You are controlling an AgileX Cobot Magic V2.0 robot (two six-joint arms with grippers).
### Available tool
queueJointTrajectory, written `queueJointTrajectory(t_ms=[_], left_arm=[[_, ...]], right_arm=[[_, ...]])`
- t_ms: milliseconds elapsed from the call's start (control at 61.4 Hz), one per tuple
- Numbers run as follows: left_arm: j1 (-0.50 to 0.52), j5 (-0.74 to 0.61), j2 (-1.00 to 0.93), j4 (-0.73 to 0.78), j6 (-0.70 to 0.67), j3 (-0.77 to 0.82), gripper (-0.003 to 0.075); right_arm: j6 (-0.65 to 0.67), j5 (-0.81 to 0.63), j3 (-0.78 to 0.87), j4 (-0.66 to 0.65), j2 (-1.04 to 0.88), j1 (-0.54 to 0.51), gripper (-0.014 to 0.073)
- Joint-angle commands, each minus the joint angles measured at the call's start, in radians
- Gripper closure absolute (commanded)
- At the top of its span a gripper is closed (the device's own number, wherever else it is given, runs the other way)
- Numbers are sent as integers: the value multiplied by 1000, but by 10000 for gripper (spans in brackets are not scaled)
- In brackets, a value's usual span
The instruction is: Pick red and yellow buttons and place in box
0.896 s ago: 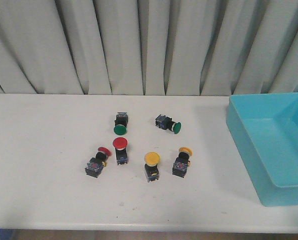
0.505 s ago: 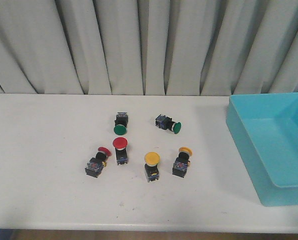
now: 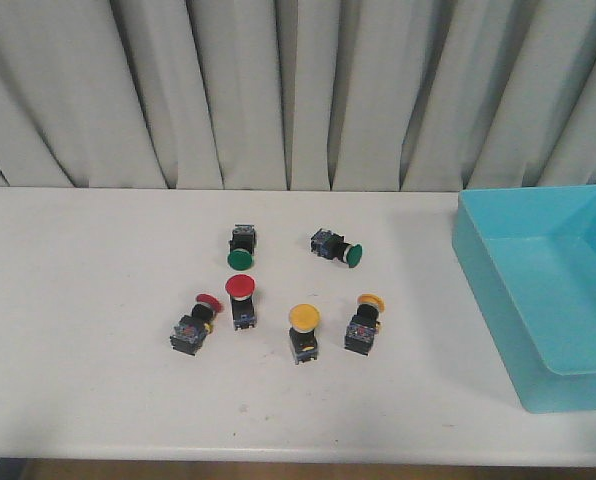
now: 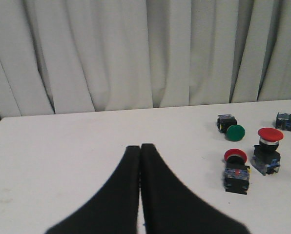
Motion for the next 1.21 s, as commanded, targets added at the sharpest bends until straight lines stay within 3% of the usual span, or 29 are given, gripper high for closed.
queueJointTrajectory(t_ms=[0,49,147,212,277,326,407,489,570,831,977,1091,1189], left_arm=[[-4,-145,-13,20,11,42,726],[-4,-212,-13,2,-22,40,726],[-4,-365,-13,-24,-111,-1,726],[-4,-514,-11,-23,-193,-78,726],[-4,-559,20,23,-252,-206,726],[-4,-495,94,100,-249,-359,726],[-8,-295,291,236,-263,-613,726],[-46,-104,458,258,-288,-792,726],[-102,11,592,258,-287,-910,726],[-164,-16,832,255,-290,-961,726],[-164,15,927,151,-351,-965,716],[-164,51,1008,145,-308,-995,646],[-165,94,1101,145,-291,-1053,517]], right_arm=[[-12,-83,7,-15,-11,1,596],[-27,-112,6,-39,-11,1,596],[41,-335,-30,14,-11,2,596],[64,-484,-89,15,-11,2,596],[69,-573,-209,-17,11,2,596],[84,-536,-323,-74,65,2,596],[188,-297,-539,-201,237,2,596],[312,-20,-699,-269,434,2,596],[366,118,-797,-268,592,2,596],[354,58,-841,-265,893,2,596],[348,-13,-841,-279,980,2,562],[322,-16,-841,-355,994,2,435],[322,-16,-841,-418,994,2,260]])
